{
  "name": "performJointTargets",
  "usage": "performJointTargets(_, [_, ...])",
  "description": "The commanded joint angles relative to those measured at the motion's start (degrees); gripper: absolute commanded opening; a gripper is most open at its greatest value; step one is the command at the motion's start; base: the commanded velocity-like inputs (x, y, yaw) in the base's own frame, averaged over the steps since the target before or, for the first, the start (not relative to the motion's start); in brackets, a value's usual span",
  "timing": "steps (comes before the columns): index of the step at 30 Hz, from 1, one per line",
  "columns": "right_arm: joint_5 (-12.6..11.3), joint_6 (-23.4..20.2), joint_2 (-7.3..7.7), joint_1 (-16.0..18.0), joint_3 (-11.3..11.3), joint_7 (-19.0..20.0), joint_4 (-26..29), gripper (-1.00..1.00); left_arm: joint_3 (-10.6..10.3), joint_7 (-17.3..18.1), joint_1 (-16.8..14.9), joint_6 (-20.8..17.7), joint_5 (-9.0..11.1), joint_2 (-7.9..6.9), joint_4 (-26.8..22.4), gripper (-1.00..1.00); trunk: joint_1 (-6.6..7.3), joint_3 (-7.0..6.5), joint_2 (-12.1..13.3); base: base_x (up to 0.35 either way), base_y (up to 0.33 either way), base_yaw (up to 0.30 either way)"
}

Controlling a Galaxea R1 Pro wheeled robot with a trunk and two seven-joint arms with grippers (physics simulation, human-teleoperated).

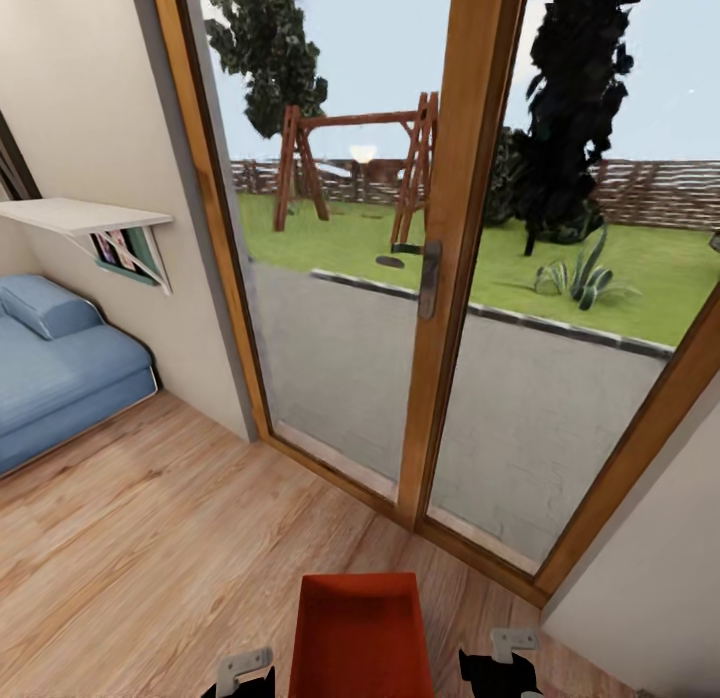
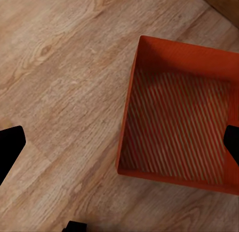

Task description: Move the two storage containers from the living room to the garage. In the garage, place one container on the floor and stack the other container on top of it (either order is fine).

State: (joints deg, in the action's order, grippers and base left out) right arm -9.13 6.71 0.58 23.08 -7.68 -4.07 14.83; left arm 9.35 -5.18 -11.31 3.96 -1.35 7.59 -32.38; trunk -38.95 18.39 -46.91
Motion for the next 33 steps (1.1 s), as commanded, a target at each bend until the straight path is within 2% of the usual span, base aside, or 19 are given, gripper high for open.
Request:
performJointTargets(1, [-0.61, 0.18, 0.04, 0.04, -0.49, -0.24, -0.04, 1.00, 0.23, -0.01, -0.04, 0.17, -0.14, 0.06, 0.03, 1.00, -0.23, 0.35, -0.47, 0.000, 0.000, 0.000])
performJointTargets(33, [-0.63, 0.20, 0.04, 0.04, -0.49, -0.24, 0.01, 1.00, 0.31, -0.01, -0.03, 0.37, -0.14, 0.15, 0.01, 1.00, -7.26, 9.08, -13.30, 0.000, 0.000, 0.000])
